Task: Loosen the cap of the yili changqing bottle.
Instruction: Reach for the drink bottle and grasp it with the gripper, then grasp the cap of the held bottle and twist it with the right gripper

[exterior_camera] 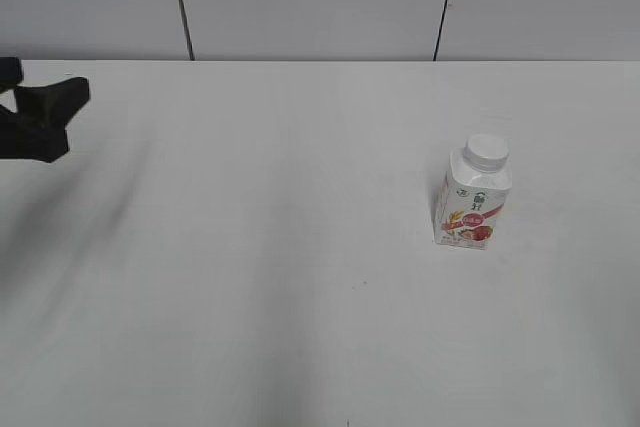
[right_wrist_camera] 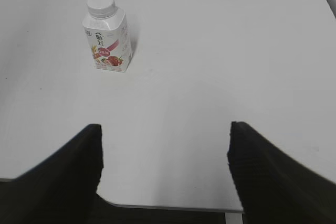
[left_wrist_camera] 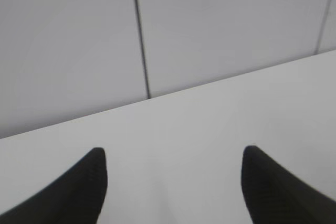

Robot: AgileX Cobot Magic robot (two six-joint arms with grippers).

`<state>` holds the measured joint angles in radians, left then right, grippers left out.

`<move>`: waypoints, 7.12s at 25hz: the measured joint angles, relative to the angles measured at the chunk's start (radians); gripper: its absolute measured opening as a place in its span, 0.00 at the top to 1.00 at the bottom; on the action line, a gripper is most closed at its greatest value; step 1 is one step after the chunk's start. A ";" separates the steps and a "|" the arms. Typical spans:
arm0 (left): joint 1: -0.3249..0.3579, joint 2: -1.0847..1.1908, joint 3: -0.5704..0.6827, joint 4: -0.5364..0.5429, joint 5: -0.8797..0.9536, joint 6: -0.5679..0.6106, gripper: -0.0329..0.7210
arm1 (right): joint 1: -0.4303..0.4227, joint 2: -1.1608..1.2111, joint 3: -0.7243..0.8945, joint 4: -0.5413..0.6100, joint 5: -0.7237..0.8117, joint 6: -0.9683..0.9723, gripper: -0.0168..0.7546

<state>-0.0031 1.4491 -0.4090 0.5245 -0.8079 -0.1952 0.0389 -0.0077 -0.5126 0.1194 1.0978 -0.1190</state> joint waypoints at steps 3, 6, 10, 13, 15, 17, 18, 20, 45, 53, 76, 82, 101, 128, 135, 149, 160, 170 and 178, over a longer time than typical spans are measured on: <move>0.000 0.090 -0.019 0.121 -0.104 -0.099 0.30 | 0.000 0.000 0.000 0.001 0.000 0.000 0.22; 0.000 0.172 -0.040 0.223 -0.211 -0.131 0.30 | 0.000 0.000 0.000 0.001 0.000 0.000 0.22; 0.000 0.279 -0.127 0.417 -0.300 -0.229 0.30 | 0.000 0.000 0.000 0.001 0.000 0.000 0.22; 0.000 0.361 -0.225 0.584 -0.358 -0.292 0.30 | 0.000 0.000 0.000 0.001 0.000 0.000 0.22; 0.000 0.413 -0.296 0.666 -0.383 -0.304 0.30 | 0.000 0.000 0.000 0.001 0.000 0.000 0.22; -0.007 0.454 -0.341 0.717 -0.391 -0.309 0.30 | 0.000 0.000 0.000 0.001 0.000 0.000 0.22; -0.016 0.472 -0.363 0.729 -0.391 -0.310 0.30 | 0.000 0.000 0.000 0.001 -0.001 0.000 0.22; -0.043 0.510 -0.397 0.744 -0.391 -0.311 0.30 | 0.000 0.000 0.000 0.001 -0.001 0.000 0.22; -0.448 0.833 -0.796 0.629 -0.352 -0.391 0.21 | 0.000 0.000 0.000 0.001 0.000 0.000 0.22; -0.509 0.894 -0.898 0.621 -0.292 -0.399 0.21 | 0.000 0.000 0.000 0.001 0.000 0.000 0.22; -0.595 0.999 -1.074 0.596 -0.141 -0.479 0.21 | 0.000 0.000 0.000 0.001 0.000 0.000 0.22; -0.595 1.001 -1.074 0.583 -0.182 -0.479 0.21 | 0.000 0.000 0.000 0.001 0.000 0.000 0.22; -0.596 1.003 -1.074 0.571 -0.208 -0.479 0.38 | 0.000 0.000 0.000 0.001 0.000 0.000 0.22; -0.596 1.007 -1.075 0.570 -0.216 -0.479 0.38 | 0.000 0.000 0.000 0.001 0.000 0.000 0.22; -0.595 1.007 -1.076 0.582 -0.217 -0.456 0.38 | 0.000 0.033 -0.020 0.003 0.000 0.000 0.22; -0.592 1.007 -1.080 0.641 -0.241 -0.448 0.38 | 0.000 0.649 -0.361 0.009 0.064 -0.046 0.30; -0.592 1.007 -1.080 0.649 -0.246 -0.448 0.38 | 0.101 1.067 -0.547 -0.006 0.092 -0.234 0.31; -0.592 1.007 -1.080 0.650 -0.246 -0.448 0.38 | 0.232 1.425 -0.747 -0.032 0.092 -0.216 0.31; -0.592 1.007 -1.080 0.650 -0.246 -0.448 0.38 | 0.234 1.639 -0.908 0.061 0.090 0.048 0.31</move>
<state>-0.5953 2.4557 -1.4895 1.1750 -1.0540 -0.6434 0.2730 1.6313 -1.4202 0.1803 1.1875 -0.0705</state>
